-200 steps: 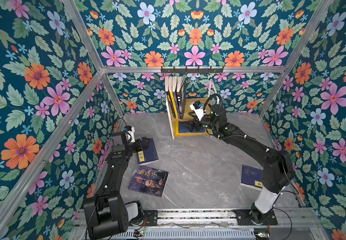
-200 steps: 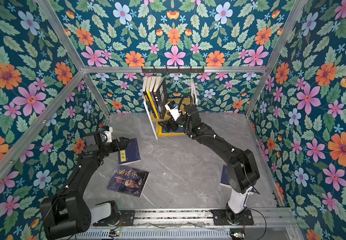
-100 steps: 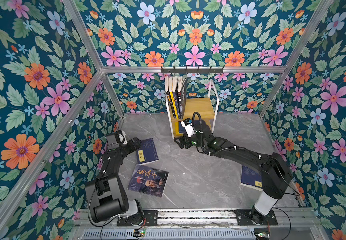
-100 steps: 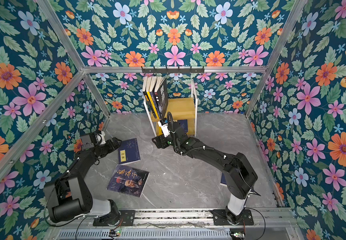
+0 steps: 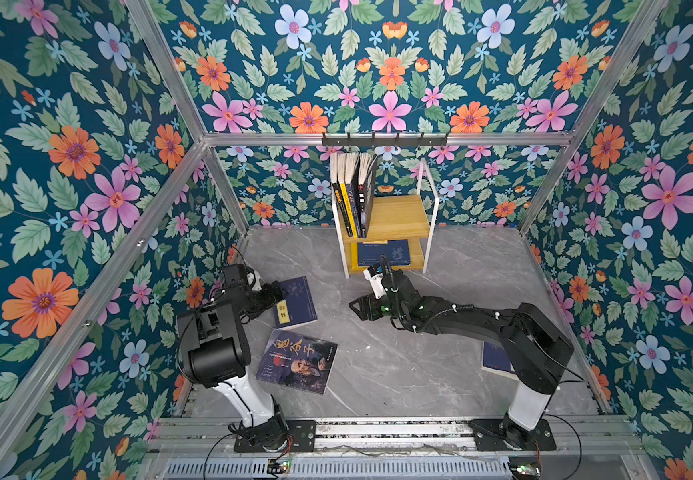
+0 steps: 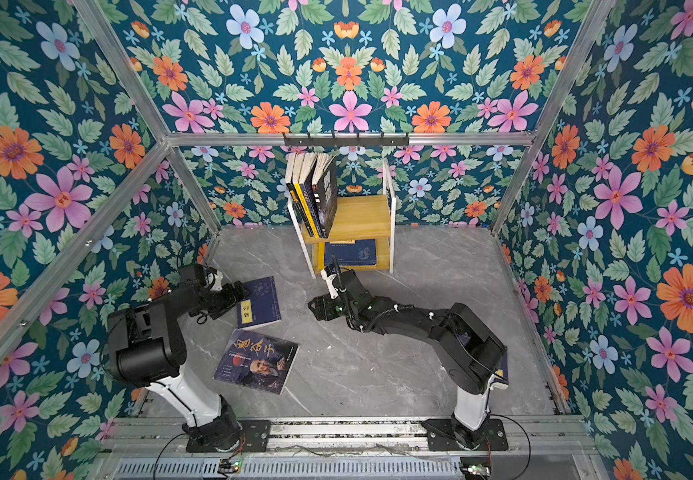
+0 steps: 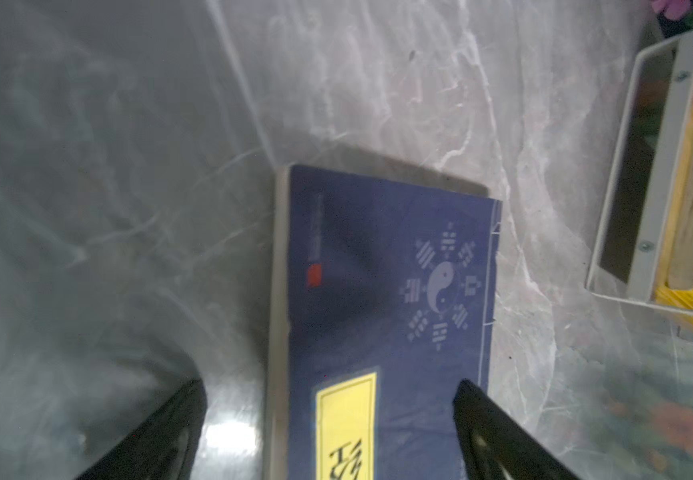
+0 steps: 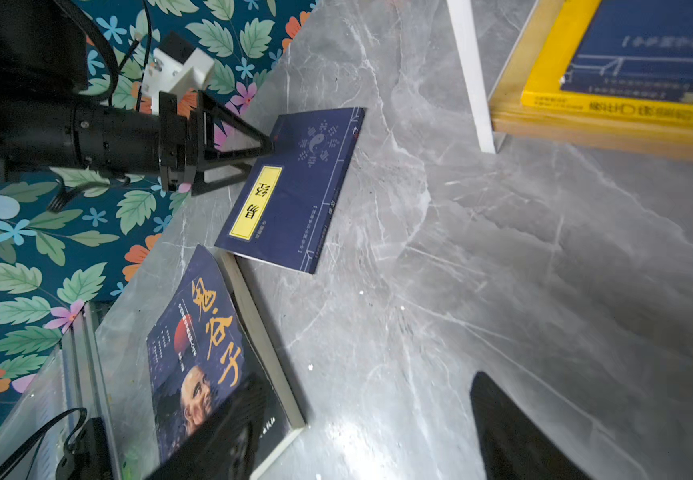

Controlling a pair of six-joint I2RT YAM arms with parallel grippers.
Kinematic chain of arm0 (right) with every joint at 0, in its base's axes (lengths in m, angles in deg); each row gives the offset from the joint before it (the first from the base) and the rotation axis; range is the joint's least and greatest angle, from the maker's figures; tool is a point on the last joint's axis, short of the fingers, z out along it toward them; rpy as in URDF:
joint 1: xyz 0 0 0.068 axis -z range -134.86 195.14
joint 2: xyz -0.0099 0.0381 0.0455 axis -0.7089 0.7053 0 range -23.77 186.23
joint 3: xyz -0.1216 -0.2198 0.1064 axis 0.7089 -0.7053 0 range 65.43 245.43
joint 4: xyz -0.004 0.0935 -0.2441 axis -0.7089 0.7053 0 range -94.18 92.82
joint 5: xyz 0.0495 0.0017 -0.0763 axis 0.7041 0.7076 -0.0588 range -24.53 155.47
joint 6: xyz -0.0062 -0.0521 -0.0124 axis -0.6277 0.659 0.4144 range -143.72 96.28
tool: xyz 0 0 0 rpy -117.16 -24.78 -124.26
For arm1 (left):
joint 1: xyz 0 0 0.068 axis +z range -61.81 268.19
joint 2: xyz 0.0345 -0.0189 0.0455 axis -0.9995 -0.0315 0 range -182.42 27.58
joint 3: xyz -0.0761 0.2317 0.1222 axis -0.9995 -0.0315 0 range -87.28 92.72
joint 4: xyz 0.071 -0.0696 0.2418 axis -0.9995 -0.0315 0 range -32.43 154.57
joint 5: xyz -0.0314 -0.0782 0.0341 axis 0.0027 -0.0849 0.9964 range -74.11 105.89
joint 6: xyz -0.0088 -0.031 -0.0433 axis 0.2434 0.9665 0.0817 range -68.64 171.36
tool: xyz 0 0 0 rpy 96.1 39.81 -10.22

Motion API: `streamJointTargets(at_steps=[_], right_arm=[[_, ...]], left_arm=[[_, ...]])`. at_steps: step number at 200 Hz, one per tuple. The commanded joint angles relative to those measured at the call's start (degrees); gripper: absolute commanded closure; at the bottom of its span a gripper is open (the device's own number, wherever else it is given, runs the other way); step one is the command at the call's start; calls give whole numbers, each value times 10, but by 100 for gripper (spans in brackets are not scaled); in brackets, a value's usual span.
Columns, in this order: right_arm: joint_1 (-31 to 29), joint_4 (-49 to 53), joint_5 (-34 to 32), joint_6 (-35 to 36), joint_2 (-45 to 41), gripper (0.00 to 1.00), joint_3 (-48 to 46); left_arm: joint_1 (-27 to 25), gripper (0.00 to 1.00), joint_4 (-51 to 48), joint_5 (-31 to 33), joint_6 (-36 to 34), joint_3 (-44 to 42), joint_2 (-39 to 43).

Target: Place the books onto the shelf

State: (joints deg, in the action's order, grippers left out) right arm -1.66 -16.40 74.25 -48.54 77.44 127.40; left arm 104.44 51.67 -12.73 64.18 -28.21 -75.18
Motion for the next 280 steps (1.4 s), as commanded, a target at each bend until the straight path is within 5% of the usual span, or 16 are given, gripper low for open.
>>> streamJointTargets(at_steps=[1,74,149,203,280], right_arm=[[-1,-29,-17,13,-36,22,-39],[0,14,-88,50,-183,21,-184],[0,55,-90,92,-229,20,-207],[0,47,-71,72,-125,23,-117],[-10,101,-66,48,126,30,113]], left_arm=[[-11,5,-33,-17,-22,21,-40],[-126,9,-72,-15,-83,45,-60],[-238,6,-83,-38,-97,26,-7],[-181,1,-51,23,-61,-40,105],[-146,2,5,-5,-23,-113,152]])
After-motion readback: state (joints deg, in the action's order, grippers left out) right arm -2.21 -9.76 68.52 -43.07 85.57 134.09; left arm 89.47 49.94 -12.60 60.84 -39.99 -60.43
